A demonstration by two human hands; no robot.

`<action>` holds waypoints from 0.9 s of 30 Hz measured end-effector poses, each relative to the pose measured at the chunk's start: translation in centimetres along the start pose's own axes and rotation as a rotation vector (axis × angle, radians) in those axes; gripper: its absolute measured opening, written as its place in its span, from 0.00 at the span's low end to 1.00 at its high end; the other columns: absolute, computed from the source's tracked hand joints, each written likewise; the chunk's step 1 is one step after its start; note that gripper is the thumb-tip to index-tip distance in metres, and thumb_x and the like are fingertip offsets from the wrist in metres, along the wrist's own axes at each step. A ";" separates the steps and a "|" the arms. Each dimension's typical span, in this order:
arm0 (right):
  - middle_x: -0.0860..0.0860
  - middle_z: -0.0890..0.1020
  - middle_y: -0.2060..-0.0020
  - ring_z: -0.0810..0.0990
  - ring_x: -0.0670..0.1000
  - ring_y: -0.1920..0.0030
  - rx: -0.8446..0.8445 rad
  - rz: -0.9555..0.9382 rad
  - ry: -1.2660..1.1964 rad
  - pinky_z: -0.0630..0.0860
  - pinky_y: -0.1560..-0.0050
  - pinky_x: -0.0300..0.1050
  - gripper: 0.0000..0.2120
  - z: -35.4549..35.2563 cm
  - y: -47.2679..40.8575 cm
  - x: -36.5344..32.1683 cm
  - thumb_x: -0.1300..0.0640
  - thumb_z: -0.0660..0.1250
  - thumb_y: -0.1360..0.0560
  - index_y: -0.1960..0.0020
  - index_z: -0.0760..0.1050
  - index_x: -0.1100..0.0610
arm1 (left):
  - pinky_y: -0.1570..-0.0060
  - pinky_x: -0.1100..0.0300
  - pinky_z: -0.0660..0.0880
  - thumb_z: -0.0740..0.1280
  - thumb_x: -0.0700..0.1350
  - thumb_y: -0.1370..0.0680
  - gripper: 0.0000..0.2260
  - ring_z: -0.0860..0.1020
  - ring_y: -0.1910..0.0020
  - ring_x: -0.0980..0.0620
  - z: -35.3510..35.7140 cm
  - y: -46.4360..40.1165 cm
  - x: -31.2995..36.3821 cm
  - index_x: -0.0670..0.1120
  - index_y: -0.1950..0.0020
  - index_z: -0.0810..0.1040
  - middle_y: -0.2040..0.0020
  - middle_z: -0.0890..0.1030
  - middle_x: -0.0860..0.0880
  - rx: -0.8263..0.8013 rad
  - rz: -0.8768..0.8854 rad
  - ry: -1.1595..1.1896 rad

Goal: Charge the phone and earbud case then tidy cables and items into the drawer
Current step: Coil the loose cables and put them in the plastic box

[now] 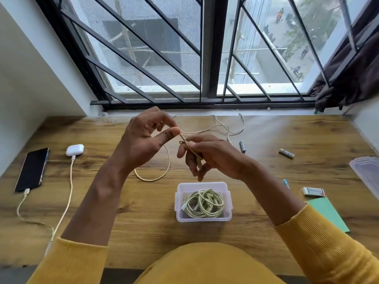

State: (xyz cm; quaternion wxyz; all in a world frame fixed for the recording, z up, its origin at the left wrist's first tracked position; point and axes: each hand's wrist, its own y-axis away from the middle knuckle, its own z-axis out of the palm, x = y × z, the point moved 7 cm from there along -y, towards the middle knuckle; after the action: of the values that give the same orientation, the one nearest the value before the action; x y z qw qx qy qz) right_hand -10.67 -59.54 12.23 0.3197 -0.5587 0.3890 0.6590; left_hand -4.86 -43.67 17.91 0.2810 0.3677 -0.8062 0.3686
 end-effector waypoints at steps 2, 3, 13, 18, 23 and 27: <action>0.59 0.74 0.65 0.73 0.57 0.65 -0.037 -0.002 -0.071 0.77 0.64 0.50 0.16 0.3 -0.1 -0.1 0.58 0.54 0.13 0.41 0.77 0.67 | 0.61 0.65 0.67 0.76 0.50 0.21 0.05 0.69 0.62 0.58 0.0 -0.1 -0.2 0.50 0.53 0.83 0.60 0.73 0.53 0.026 -0.018 0.047; 0.57 0.71 0.67 0.70 0.55 0.67 -0.046 -0.006 -0.115 0.75 0.67 0.48 0.17 0.5 -0.1 -0.3 0.57 0.54 0.13 0.41 0.78 0.65 | 0.63 0.65 0.66 0.75 0.50 0.20 0.05 0.68 0.64 0.58 0.1 -0.2 -0.5 0.50 0.53 0.83 0.61 0.73 0.55 0.042 -0.031 0.058; 0.50 0.70 0.69 0.71 0.47 0.69 -0.080 -0.192 -0.235 0.67 0.55 0.57 0.14 0.5 -0.8 -2.0 0.57 0.54 0.12 0.42 0.75 0.64 | 0.61 0.45 0.77 0.66 0.53 0.14 0.13 0.80 0.61 0.38 2.6 0.9 -2.9 0.46 0.50 0.83 0.58 0.85 0.50 0.154 -0.132 0.203; 0.54 0.83 0.60 0.84 0.55 0.54 0.050 -0.318 -0.374 0.71 0.43 0.58 0.17 -0.8 -1.2 -2.8 0.58 0.50 0.11 0.35 0.73 0.66 | 0.66 0.55 0.68 0.62 0.54 0.14 0.13 0.74 0.67 0.58 6.3 3.6 -3.2 0.54 0.56 0.79 0.66 0.80 0.56 0.210 -0.266 0.068; 0.55 0.86 0.51 0.87 0.54 0.51 0.217 -0.365 -0.522 0.76 0.42 0.49 0.18 -2.3 -1.7 -2.8 0.60 0.50 0.11 0.25 0.64 0.67 | 0.65 0.56 0.68 0.58 0.52 0.12 0.12 0.73 0.70 0.52 10.3 5.4 -2.1 0.55 0.44 0.81 0.70 0.75 0.51 -0.024 -0.217 0.010; 0.63 0.83 0.37 0.84 0.60 0.36 0.368 -0.392 -0.384 0.77 0.37 0.46 0.18 -3.5 -2.0 -1.9 0.63 0.53 0.12 0.23 0.61 0.65 | 0.62 0.54 0.73 0.58 0.56 0.14 0.13 0.76 0.67 0.56 10.3 5.1 -0.8 0.56 0.41 0.82 0.67 0.78 0.56 -0.137 -0.214 -0.047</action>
State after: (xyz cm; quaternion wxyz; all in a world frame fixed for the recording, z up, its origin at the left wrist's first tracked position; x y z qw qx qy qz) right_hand -6.86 -61.58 13.55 0.6034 -0.4215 0.3192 0.5970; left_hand -10.33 -49.32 9.49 0.3242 0.4402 -0.7921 0.2716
